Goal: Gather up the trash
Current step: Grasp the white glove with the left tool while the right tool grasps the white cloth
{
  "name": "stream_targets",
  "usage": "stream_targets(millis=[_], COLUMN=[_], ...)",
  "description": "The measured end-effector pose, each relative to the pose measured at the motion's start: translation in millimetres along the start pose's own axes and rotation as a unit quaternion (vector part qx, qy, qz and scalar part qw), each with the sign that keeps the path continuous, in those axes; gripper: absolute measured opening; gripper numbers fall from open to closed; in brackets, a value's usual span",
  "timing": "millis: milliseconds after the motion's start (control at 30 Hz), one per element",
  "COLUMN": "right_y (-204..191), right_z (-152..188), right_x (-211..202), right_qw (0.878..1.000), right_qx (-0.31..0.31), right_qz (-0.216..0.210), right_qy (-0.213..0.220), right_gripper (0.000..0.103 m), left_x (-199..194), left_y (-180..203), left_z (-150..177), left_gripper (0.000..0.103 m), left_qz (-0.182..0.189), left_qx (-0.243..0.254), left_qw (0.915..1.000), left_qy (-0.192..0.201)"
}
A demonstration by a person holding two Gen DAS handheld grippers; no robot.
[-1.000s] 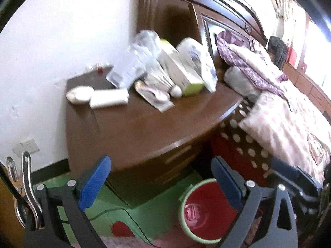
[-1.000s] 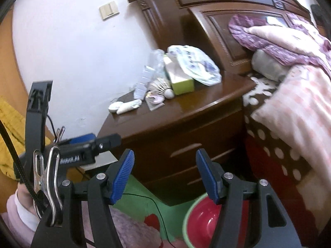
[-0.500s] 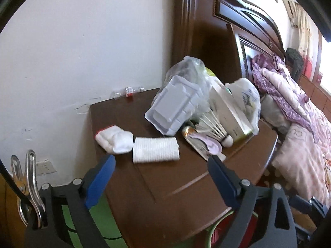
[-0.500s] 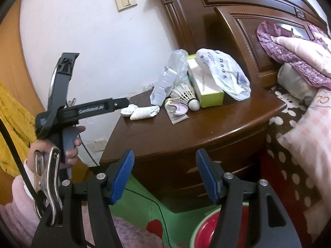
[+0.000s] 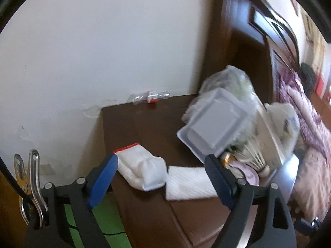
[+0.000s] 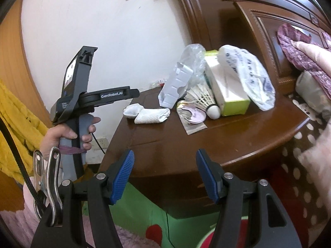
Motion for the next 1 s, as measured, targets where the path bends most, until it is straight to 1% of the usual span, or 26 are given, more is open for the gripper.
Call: stream_targets(millis=[33,133,200,267,300,367,467,533,600,667,700,733,767,833,933,1000], right_y=[-1.8,-6.5,-8.8,-9.6,-9.9,-9.2,-9.3,-9.6,-10.4,-11.1,-11.7,-12.4,-13.1,-14.3,-15.9,-17.6], right_z=[-1.3,-6.2,-9.6,-13.5,-14.2,-17.3,-20.5,-23.0,-24.0,-24.8,-25.1,-25.1,-25.4,-25.6,-25.3,-27.9], right_x=[4.0,16.6,25.2,33.4,37.8,46.0,56.6,63.9,69.5,72.8,74.5,75.6,77.3,80.6,84.7,90.1], right_qw=[1.000,1.000,1.000,1.000,1.000,1.000,0.999,0.999,0.999,0.999,0.999,0.999,0.999,0.999,0.999,0.998], right_qx=[-0.002,-0.008,-0.012,-0.017,-0.018,-0.017,-0.019,-0.022,-0.024,-0.025,-0.027,-0.028,-0.030,-0.032,-0.032,-0.032], right_qz=[-0.001,-0.007,-0.011,-0.013,-0.018,-0.021,-0.024,-0.022,-0.021,-0.022,-0.021,-0.021,-0.020,-0.017,-0.017,-0.015], right_qy=[-0.001,-0.001,0.000,-0.001,-0.011,-0.014,-0.017,-0.021,-0.026,-0.029,-0.031,-0.032,-0.033,-0.035,-0.041,-0.044], right_gripper=[0.063,0.063,0.063,0.063,0.063,0.063,0.063,0.063,0.063,0.063,0.063,0.063,0.063,0.063,0.063,0.063], left_x=[6.5,21.5,31.5,39.8,43.3,47.7,48.2,54.1,54.8,54.6,54.6,54.1,52.6,50.9,47.7,45.9], left_y=[-4.9,-15.0,-17.5,-19.2,-19.7,-18.8,-21.1,-21.8,-21.9,-20.2,-20.7,-21.6,-23.0,-26.4,-30.7,-33.8], left_z=[-0.7,0.1,3.9,7.8,9.2,10.4,11.1,10.9,11.4,12.8,13.4,13.4,13.2,13.9,14.1,13.9], left_gripper=[0.082,0.073,0.070,0.069,0.069,0.068,0.068,0.068,0.067,0.058,0.049,0.046,0.044,0.035,0.030,0.029], left_qz=[0.004,0.014,0.016,0.008,0.001,-0.004,0.011,0.018,0.022,0.016,0.006,0.005,0.011,0.025,0.039,0.043], left_qx=[-0.012,-0.040,-0.044,-0.045,-0.044,-0.042,-0.053,-0.063,-0.060,-0.047,-0.041,-0.042,-0.046,-0.062,-0.078,-0.086], left_qw=[0.9999,0.9988,0.9982,0.9976,0.9976,0.9970,0.9965,0.9953,0.9954,0.9964,0.9969,0.9970,0.9970,0.9961,0.9947,0.9941], left_qy=[-0.007,-0.023,-0.038,-0.051,-0.054,-0.064,-0.064,-0.072,-0.070,-0.069,-0.067,-0.065,-0.062,-0.058,-0.055,-0.051])
Point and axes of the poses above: each gripper's, at about its wrist camera, not at the fingertips, and x roughly the way its jaws point, y to its right, z to its underside, the point moved 6 cm from there along x, roughly the way its jaws point
